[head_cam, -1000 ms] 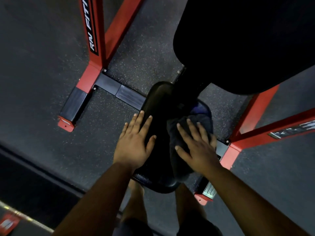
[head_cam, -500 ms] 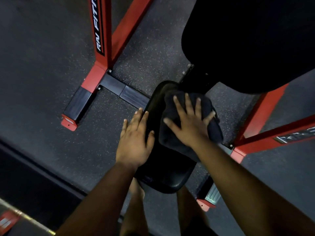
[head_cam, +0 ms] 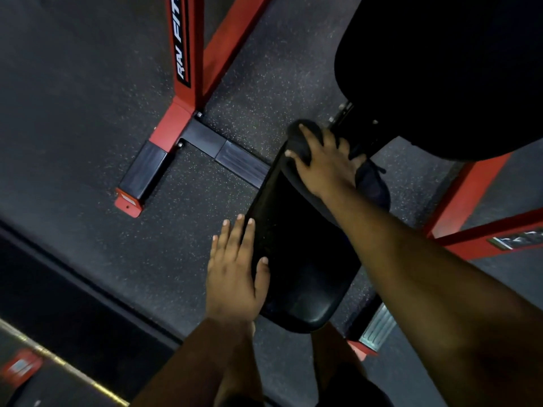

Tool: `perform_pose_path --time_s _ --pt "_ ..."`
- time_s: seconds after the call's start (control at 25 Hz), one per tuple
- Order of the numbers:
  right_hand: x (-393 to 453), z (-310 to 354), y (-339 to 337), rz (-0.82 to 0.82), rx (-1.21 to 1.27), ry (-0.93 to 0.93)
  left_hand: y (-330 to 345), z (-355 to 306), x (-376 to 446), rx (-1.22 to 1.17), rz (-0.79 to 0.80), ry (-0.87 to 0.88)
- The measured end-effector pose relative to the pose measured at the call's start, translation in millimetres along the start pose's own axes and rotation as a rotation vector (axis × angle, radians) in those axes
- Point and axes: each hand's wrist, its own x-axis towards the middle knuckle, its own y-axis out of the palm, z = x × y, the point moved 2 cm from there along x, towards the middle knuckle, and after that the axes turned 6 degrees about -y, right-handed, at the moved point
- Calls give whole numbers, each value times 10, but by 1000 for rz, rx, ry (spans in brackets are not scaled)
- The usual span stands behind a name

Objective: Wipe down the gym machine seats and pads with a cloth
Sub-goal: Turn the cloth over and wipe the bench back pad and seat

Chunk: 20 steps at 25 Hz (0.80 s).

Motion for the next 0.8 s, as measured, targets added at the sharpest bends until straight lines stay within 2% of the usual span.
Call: perform_pose_path --time_s 0.08,0.2,0.28,0.32,0.4,0.52,0.56,0.64,0.72,0.76,0.8 --pt "-42 210 31 -11 0 -27 14 35 -6 -18 -9 -2" --pt "-816 230 105 -2 -28 -366 14 39 -29 -69 -27 18" --pt "-1091 -70 89 41 -81 -481 16 40 -29 -78 -24 18" --pt "-989 -195 54 50 -117 -469 14 35 -32 -81 -24 21" --pt "-558 -212 -6 32 -122 -325 8 34 -9 -73 -26 30" --pt "-134 148 -17 19 -36 -129 22 30 -5 -53 -16 29" --pt "-192 261 5 -5 -36 -147 25 34 -12 -49 -18 30" --pt "-604 292 52 -33 -15 -296 30 44 -23 -55 -19 32" --pt "-1024 -73 125 -37 -46 -415 27 58 -30 -58 -14 30" --pt "-1119 -358 133 -55 -61 -387 26 57 -27 -55 -13 26" --pt "-1128 -705 166 -55 -45 -271 25 50 -23 -53 -11 21"
